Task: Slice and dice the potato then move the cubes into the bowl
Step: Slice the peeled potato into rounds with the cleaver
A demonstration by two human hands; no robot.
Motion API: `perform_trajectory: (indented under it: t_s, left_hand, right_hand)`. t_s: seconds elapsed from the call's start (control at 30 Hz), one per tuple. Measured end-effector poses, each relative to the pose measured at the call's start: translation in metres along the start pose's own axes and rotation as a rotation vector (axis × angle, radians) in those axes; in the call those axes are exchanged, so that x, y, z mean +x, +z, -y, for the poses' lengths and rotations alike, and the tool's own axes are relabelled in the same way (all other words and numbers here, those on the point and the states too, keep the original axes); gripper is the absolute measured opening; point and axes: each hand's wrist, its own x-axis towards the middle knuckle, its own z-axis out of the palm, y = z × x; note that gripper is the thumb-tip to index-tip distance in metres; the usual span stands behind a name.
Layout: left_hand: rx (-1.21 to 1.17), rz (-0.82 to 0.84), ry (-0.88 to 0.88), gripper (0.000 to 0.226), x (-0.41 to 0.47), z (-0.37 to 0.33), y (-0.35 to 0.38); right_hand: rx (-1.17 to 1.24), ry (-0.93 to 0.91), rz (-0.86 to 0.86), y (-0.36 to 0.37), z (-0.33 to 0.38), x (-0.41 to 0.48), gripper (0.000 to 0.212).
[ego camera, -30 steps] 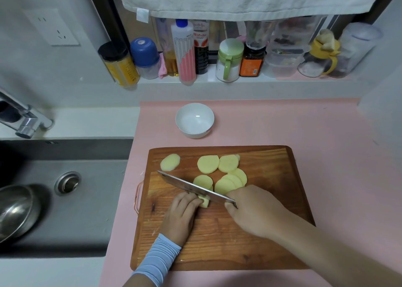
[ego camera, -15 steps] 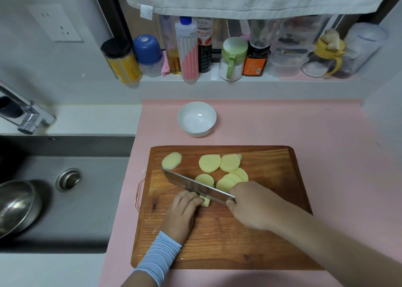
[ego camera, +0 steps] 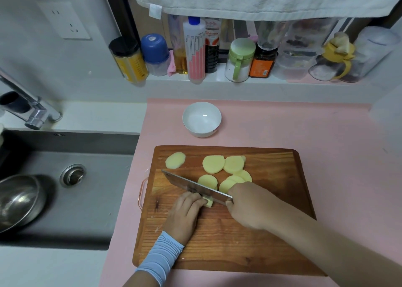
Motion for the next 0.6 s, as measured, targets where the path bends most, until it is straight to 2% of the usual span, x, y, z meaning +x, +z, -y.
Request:
perform_trajectory:
  t_s: [0.23, 0.6]
  left_hand:
    - [-0.011, -0.019, 0.01, 0.029, 0.002, -0.001, -0.001]
    - [-0.038, -0.005, -0.011, 0.03, 0.002, 0.001, 0.0]
  right_hand:
    - [0.003, 0.003, -0.006, 0.012, 0.003, 0.007, 0.034]
    - [0.036, -0.001, -0.009, 0.016, 0.003, 0.016, 0.029]
